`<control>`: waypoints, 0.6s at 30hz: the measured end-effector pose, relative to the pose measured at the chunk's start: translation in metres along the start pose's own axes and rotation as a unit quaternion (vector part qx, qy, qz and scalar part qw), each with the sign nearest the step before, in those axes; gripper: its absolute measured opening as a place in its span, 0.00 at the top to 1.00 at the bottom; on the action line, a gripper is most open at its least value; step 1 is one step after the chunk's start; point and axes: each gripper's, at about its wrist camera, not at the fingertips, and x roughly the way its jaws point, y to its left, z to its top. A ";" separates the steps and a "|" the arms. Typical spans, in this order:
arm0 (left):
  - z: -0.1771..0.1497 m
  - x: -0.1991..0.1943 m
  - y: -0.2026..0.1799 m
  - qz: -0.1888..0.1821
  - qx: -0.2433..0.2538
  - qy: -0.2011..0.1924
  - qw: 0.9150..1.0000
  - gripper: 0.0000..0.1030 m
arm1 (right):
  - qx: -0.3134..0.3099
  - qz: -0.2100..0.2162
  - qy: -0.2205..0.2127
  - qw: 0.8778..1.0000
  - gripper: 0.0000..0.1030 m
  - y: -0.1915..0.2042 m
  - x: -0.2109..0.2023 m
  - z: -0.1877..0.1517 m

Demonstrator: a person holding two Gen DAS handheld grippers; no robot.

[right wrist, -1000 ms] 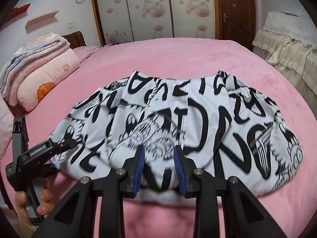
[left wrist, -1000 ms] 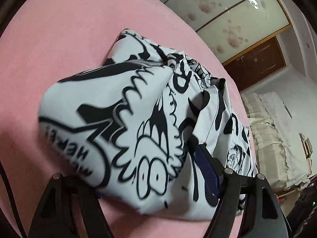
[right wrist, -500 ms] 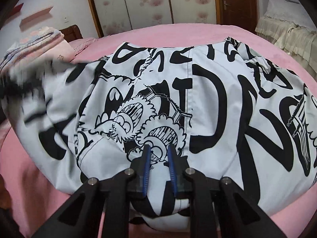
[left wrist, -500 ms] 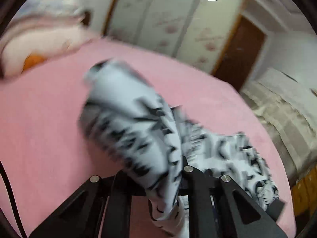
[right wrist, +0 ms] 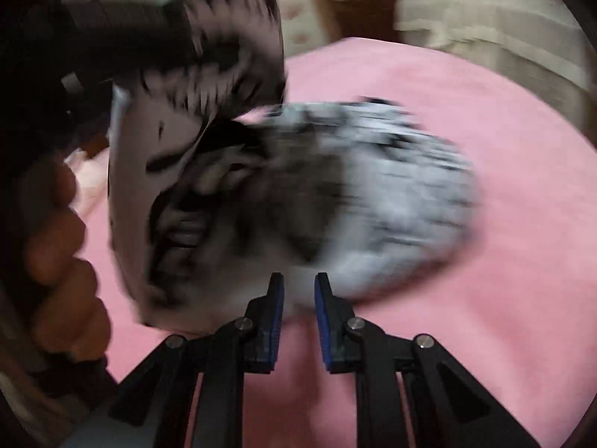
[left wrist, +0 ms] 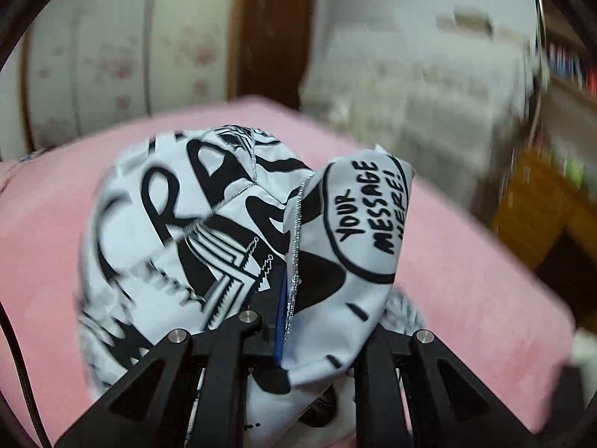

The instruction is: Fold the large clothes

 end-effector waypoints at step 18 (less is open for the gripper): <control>-0.001 -0.056 0.008 -0.128 -0.033 0.067 0.989 0.18 | 0.035 -0.012 -0.046 0.998 0.43 -0.060 -0.044 0.066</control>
